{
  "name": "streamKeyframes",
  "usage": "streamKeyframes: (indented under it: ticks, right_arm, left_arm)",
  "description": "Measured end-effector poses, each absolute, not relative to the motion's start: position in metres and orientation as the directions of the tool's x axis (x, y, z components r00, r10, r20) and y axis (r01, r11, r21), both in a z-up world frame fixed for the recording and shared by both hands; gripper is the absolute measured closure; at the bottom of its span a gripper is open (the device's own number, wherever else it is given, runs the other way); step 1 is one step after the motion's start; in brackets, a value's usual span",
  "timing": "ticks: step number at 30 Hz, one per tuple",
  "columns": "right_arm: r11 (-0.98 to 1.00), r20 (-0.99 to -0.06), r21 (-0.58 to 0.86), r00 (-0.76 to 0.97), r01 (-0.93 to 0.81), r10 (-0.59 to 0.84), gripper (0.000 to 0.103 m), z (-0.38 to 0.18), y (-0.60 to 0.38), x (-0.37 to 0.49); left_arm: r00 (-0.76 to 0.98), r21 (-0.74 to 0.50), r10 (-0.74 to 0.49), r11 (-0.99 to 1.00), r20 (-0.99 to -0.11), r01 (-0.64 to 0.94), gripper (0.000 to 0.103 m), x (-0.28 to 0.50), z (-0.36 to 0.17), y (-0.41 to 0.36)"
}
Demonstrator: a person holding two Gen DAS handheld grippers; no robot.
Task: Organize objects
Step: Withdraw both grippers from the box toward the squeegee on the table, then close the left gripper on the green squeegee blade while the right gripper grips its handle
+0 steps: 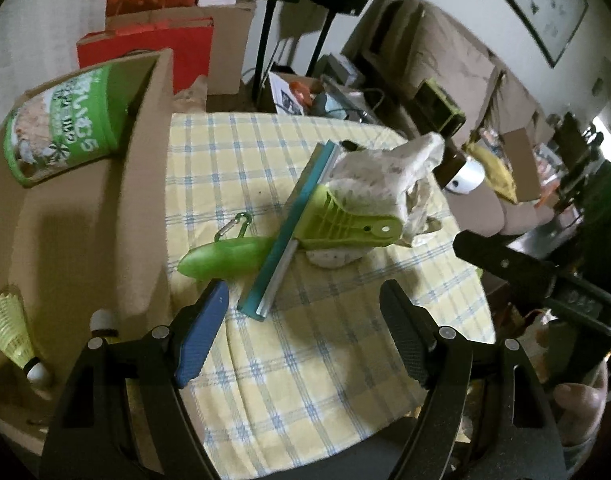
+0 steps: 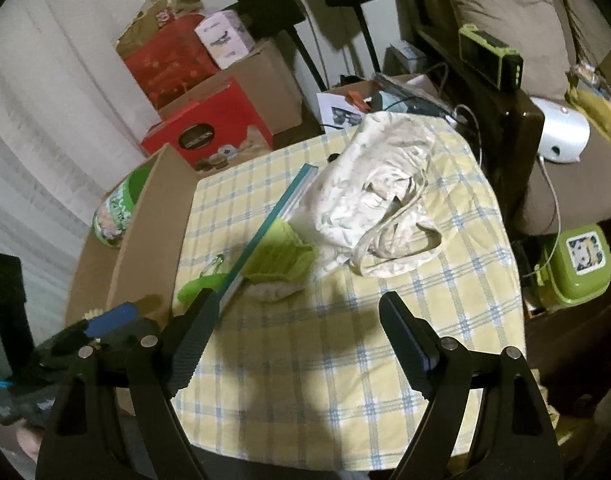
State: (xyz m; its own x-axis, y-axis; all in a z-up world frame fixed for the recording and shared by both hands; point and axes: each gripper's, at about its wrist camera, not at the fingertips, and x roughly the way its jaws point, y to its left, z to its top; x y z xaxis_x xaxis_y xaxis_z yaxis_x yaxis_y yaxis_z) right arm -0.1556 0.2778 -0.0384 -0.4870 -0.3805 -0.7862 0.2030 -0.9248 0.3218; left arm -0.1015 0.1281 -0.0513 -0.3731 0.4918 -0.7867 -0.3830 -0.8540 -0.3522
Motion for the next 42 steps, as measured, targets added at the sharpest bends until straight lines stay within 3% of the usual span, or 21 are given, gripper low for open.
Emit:
streamKeyframes:
  ticks: [8,15,19,23,28,31,33,42]
  right_arm:
    - [-0.916,-0.796,0.351,-0.455,0.192,-0.4,0.023,-0.055,0.273,-0.18]
    - [-0.897,-0.793,0.405,-0.419,0.178,-0.441,0.038,-0.069,0.271,-0.198]
    - [-0.884,-0.789,0.435,-0.401,0.17,-0.465,0.039,-0.078,0.269,-0.206]
    - [-0.884,-0.793,0.435,-0.391,0.171,-0.466,0.039,-0.085,0.266,-0.212]
    - [-0.884,-0.801,0.436,-0.375,0.168,-0.467,0.047,-0.092,0.262,-0.218]
    - [-0.879,-0.8,0.444,-0.365,0.175,-0.476,0.047,-0.095,0.259,-0.22]
    - [-0.879,-0.803,0.443,-0.358,0.178,-0.477,0.047,-0.096,0.257,-0.221]
    - [-0.866,-0.805,0.48,-0.322,0.138,-0.498,0.047,-0.108,0.258,-0.227]
  left_arm:
    - [-0.409,-0.266,0.444,-0.867,-0.798,-0.422,0.028,-0.106,-0.056,0.147]
    - [-0.394,-0.252,0.439,-0.861,-0.807,-0.442,0.028,-0.117,-0.061,0.163]
    - [-0.389,-0.224,0.416,-0.864,-0.821,-0.452,0.028,-0.126,-0.07,0.175]
    - [-0.372,-0.187,0.372,-0.875,-0.851,-0.446,0.035,-0.14,-0.087,0.185]
    - [-0.338,-0.189,0.354,-0.881,-0.872,-0.435,0.038,-0.147,-0.106,0.19]
    - [-0.334,-0.176,0.342,-0.881,-0.878,-0.439,0.038,-0.145,-0.113,0.191]
    - [-0.331,-0.168,0.331,-0.884,-0.884,-0.436,0.044,-0.145,-0.118,0.19]
    - [-0.378,-0.142,0.323,-0.889,-0.868,-0.435,0.045,-0.141,-0.12,0.188]
